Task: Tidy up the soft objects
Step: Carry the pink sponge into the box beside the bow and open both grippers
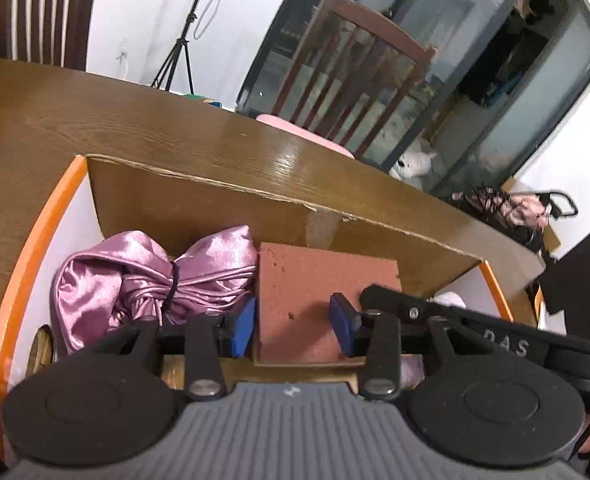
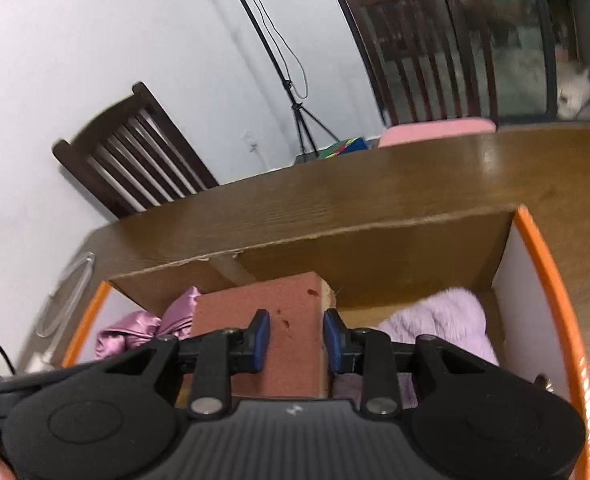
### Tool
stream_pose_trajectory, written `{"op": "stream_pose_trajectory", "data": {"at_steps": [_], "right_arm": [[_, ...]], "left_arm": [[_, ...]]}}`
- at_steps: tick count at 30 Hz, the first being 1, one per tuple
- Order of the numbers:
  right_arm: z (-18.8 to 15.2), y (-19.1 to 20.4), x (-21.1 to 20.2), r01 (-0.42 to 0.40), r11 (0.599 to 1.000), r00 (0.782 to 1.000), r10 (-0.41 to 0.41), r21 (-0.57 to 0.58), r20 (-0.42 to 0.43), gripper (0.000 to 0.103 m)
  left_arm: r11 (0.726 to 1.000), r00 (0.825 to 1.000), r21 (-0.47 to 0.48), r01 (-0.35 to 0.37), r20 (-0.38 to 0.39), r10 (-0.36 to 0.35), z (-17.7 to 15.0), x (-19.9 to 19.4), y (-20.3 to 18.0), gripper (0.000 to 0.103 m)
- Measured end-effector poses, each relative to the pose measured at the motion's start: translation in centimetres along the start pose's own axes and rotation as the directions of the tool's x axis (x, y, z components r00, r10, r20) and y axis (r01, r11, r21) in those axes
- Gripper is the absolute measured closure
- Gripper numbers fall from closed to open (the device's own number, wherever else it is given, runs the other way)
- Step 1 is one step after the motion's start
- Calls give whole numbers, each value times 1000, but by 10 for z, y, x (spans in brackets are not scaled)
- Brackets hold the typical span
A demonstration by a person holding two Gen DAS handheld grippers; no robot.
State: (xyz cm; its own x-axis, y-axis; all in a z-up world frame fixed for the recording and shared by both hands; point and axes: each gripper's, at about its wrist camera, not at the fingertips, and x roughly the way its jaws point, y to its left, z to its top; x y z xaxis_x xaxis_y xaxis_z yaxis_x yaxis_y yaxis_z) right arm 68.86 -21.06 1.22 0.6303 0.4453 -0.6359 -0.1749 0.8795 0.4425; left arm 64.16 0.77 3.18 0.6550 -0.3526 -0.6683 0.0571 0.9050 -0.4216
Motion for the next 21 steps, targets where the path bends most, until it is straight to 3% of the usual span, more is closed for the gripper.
{"op": "stream_pose_trajectory", "data": {"at_steps": [1,6,8,10,13,21], "right_arm": [[-2,-4,0,-15,1000,1000,16,9,-10,65],[-5,-8,7,-16,999,999,18,36,-41,64],[-6,-5,3,-8,1000,999,9,29,-30,60],[-7,4,-7,25,999,1000,-25,-23,4,56],[-6,19,-38,48,997,997,-45,-65,56,54],[-8,42,-177,153,973,977,-123,-173,172,43]], "left_arm": [[1000,1000,-13,0,-1,0,-1,-1,2,60],[1000,1000,-2,-7,-23,7,3,1,3,59],[1000,1000,-7,6,-20,-6,8,-4,2,55],[999,1000,32,-3,18,2,7,-23,-7,41],[990,996,132,-44,86,33,4,-60,-26,37],[962,980,246,-118,184,73,-13,-186,-55,31]]}}
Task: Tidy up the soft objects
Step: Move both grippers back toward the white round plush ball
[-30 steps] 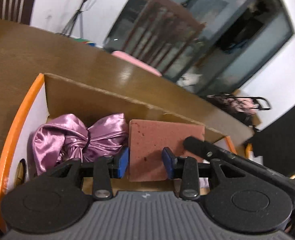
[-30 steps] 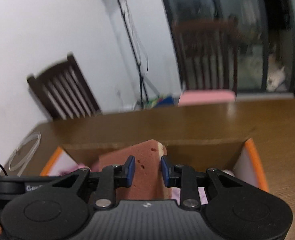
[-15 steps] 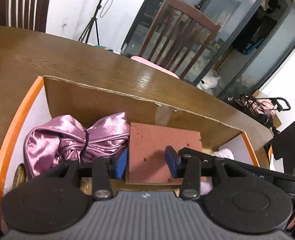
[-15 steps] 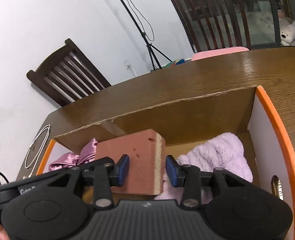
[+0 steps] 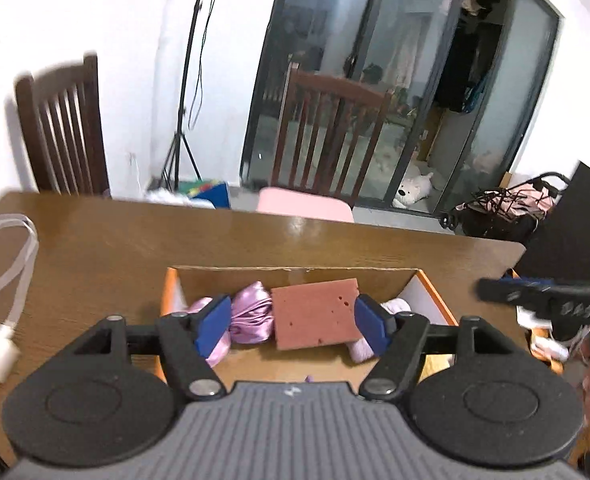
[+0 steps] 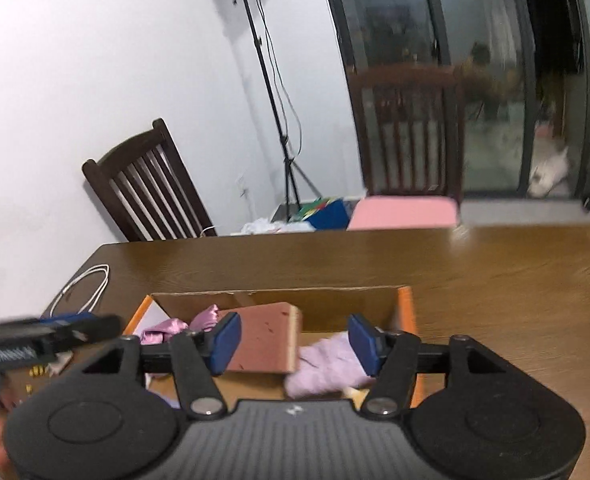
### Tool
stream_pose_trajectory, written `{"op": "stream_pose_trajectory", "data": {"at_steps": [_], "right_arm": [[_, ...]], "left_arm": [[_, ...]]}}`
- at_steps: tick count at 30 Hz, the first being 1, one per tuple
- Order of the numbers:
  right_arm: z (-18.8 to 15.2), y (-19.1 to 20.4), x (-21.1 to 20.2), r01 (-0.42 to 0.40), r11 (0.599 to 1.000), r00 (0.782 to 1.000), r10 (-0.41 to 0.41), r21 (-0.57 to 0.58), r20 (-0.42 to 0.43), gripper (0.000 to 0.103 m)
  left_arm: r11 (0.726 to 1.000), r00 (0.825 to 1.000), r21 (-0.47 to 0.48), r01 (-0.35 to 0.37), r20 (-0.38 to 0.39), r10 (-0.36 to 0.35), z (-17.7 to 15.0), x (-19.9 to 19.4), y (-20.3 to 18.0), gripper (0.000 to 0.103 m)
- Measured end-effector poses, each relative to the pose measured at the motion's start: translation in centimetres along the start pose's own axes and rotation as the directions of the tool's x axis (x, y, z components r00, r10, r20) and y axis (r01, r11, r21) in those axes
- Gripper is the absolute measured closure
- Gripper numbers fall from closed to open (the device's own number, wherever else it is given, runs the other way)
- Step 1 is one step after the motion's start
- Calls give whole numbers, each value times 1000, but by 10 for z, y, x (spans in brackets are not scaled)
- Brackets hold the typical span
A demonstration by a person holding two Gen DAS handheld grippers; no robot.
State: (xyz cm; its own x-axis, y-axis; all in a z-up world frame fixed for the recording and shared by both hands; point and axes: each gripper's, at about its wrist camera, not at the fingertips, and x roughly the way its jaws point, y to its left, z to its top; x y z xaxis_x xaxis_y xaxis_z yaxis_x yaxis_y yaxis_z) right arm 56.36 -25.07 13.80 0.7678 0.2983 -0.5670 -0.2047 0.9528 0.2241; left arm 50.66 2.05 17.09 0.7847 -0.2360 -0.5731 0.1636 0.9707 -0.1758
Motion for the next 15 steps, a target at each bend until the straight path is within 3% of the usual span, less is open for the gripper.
{"op": "stream_pose_trajectory", "data": {"at_steps": [3,9,12,15], "right_arm": [[-2,-8,-51,38,999,999,-37,-8,36,41],[-20,-3,-119,41,999,994,-39,-23,98,37],[-44,4,-144,42,997,991,-34,-59,129,35],[-83,14,-166,34,994,987,-17,-104,162,32]], "left_arm": [[999,999,25,-25,33,24,-6,-42,-7,30],[998,996,62,-33,84,28,-32,-96,-31,27],[997,992,65,-46,116,39,-63,-122,-36,25],[991,979,104,-89,193,67,-108,-151,-42,16]]}}
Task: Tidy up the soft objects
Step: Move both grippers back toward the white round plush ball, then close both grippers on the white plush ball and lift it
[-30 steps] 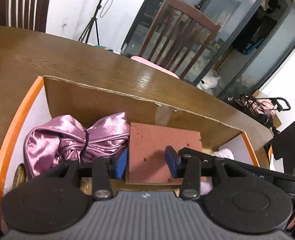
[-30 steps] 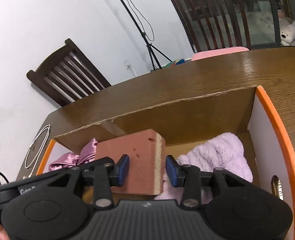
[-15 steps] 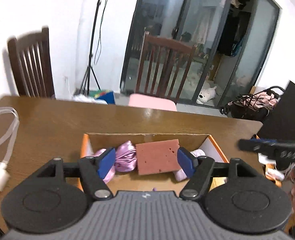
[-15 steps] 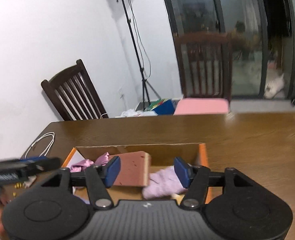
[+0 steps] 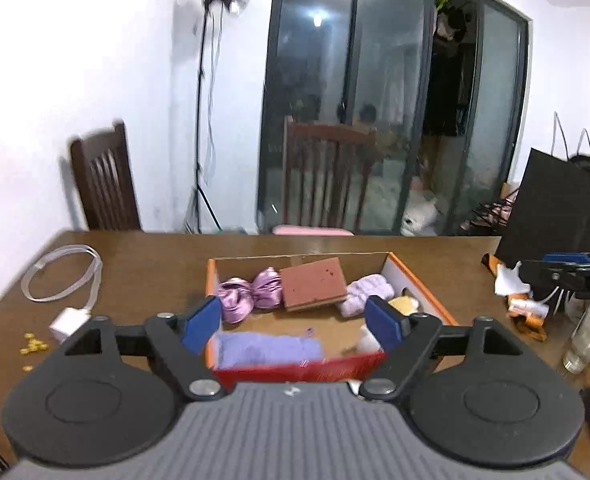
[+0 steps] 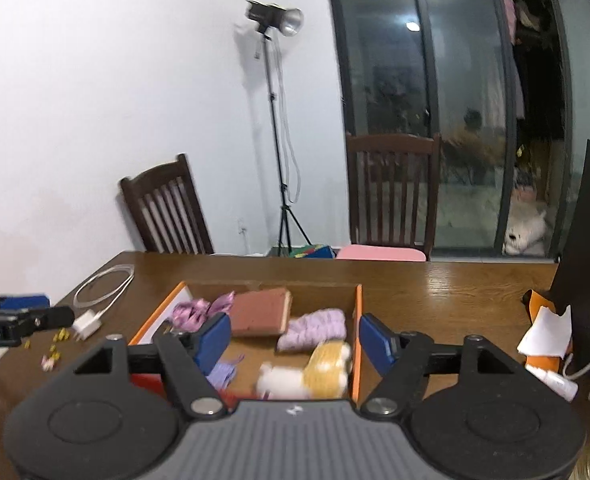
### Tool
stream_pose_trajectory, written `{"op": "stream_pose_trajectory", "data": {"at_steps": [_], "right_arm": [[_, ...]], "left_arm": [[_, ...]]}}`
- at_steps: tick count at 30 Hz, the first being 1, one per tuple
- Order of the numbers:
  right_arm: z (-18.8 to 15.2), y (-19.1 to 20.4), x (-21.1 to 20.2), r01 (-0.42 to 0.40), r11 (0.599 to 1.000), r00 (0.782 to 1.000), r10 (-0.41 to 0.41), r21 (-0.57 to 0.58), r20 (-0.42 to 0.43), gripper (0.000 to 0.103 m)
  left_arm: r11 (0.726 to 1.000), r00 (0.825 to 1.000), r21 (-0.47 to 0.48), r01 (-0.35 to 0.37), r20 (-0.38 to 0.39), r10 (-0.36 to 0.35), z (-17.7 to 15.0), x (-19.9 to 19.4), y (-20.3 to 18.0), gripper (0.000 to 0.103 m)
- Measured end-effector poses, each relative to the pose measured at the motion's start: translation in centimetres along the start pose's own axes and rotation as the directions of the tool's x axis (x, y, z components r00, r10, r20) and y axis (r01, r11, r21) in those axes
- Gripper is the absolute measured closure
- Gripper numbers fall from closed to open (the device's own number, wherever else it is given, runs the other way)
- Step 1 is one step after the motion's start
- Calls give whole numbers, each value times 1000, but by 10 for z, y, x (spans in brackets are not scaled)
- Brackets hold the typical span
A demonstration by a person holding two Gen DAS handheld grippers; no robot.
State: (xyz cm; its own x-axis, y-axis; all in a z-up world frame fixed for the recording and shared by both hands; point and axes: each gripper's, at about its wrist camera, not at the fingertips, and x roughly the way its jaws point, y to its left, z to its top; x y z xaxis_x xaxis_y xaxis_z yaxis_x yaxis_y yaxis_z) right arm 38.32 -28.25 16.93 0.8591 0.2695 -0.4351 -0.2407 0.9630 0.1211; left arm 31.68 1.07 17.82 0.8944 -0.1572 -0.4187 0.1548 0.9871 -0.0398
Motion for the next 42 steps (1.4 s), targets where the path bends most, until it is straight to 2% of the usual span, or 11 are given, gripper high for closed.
{"op": "stream_pose_trajectory", "data": {"at_steps": [2,6,10,15,19,25,33,37,38,40,42], "right_arm": [[-28,8,-20,-10,999,1000,11,-31,25,31],[-90,21,-65,-35,997,997,40,-75,60,28],[-143,30,-112,-16,996,993,27,-89,116,26],[-198,40,-169,-51,996,989,61,-73,138,15],[-230,47,-184,-47,995,991,58,-87,123,14],[-238,45,-172,-31,999,992,34,-27,121,14],[-233,34,-118,14,1000,998,-15,13,59,16],[-215,34,-84,-53,998,998,52,25,33,30],[-209,35,-72,-79,997,996,78,26,33,32],[-200,37,-49,-111,993,994,110,38,27,43],[-188,39,-21,-138,989,990,137,52,12,47]], "left_arm": [[1000,999,20,-19,49,18,-29,-24,-5,14],[1000,995,-19,-5,95,6,-78,-68,-2,11],[1000,988,-14,-2,153,4,-128,-116,-3,4],[999,990,25,32,139,-35,-177,-158,2,2],[999,992,21,33,118,-35,-193,-165,8,1],[1000,996,6,10,89,-10,-199,-149,10,1],[999,999,-9,36,7,-36,-196,-102,13,1],[994,994,-24,105,-11,-105,-174,-65,10,3],[991,991,-26,131,-10,-131,-167,-53,9,5],[984,984,-30,177,-23,-177,-151,-25,8,23],[979,978,-44,198,-56,-200,-137,5,7,36]]}}
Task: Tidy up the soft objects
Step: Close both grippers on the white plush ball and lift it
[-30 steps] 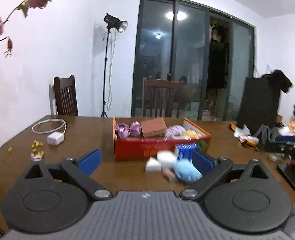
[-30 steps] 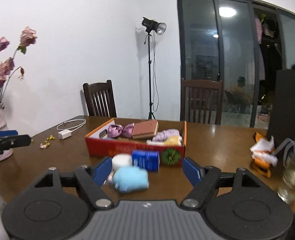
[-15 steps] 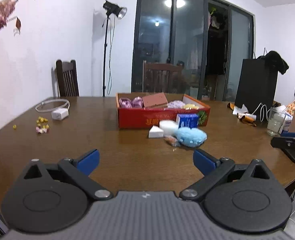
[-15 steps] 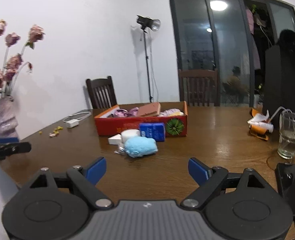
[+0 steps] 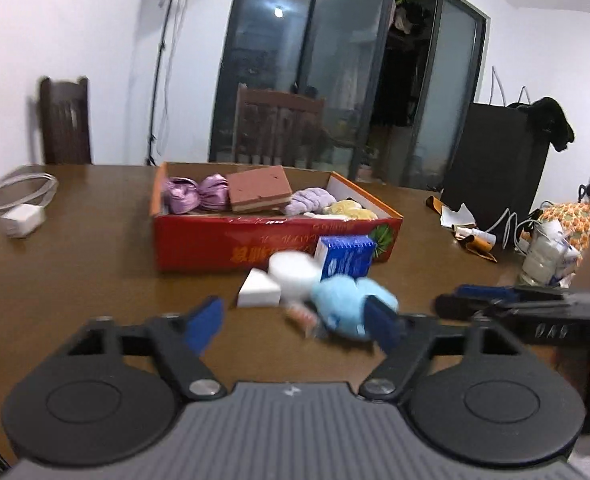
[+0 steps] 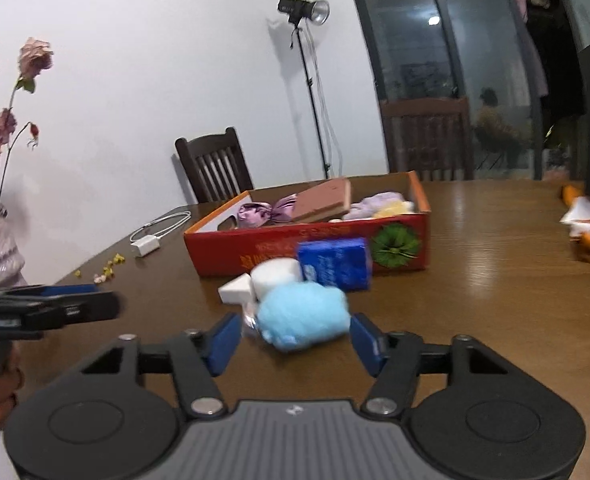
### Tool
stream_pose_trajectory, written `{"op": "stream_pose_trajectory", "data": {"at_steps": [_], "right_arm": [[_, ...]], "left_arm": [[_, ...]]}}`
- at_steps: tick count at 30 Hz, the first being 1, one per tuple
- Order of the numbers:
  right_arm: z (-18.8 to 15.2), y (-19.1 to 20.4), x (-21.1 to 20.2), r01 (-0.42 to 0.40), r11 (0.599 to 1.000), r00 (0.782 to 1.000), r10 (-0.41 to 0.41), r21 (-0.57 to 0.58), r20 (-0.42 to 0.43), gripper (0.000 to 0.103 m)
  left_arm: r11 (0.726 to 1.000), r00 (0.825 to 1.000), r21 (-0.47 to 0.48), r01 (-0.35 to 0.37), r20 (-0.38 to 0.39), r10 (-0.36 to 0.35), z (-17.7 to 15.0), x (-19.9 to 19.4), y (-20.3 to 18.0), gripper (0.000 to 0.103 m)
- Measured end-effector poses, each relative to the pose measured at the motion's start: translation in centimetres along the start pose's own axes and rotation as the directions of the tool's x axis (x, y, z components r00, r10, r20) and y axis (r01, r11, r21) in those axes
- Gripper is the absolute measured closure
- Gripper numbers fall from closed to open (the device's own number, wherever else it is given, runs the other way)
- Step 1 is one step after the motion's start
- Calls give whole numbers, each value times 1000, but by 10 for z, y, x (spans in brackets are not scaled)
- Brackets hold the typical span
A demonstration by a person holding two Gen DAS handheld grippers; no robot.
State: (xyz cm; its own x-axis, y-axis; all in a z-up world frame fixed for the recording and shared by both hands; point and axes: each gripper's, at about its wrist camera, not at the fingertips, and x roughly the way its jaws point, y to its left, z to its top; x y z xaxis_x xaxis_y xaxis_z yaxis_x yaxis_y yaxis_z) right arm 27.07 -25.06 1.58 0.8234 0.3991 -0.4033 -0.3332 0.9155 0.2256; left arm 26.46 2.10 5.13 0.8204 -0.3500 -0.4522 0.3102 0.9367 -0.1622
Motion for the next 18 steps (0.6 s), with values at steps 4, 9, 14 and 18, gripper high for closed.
{"op": "stream_pose_trajectory", "data": {"at_steps": [4,9,14,18], "right_arm": [[27,-4,51,-61,998,998,61,33,-5,53],[46,-19,114,-108,981,991,119,162,-60,61],[40,-17,153,-91,976,986,116,195,-118,71],[32,-17,165,-79,977,984,108,196,-140,74]], "left_arm": [[997,995,-40,58,-82,-61,31,58,12,42],[993,979,-94,76,-183,-92,58,125,30,54],[983,955,-148,110,-258,-145,58,169,45,63],[969,941,-201,141,-277,-194,49,182,52,68]]}}
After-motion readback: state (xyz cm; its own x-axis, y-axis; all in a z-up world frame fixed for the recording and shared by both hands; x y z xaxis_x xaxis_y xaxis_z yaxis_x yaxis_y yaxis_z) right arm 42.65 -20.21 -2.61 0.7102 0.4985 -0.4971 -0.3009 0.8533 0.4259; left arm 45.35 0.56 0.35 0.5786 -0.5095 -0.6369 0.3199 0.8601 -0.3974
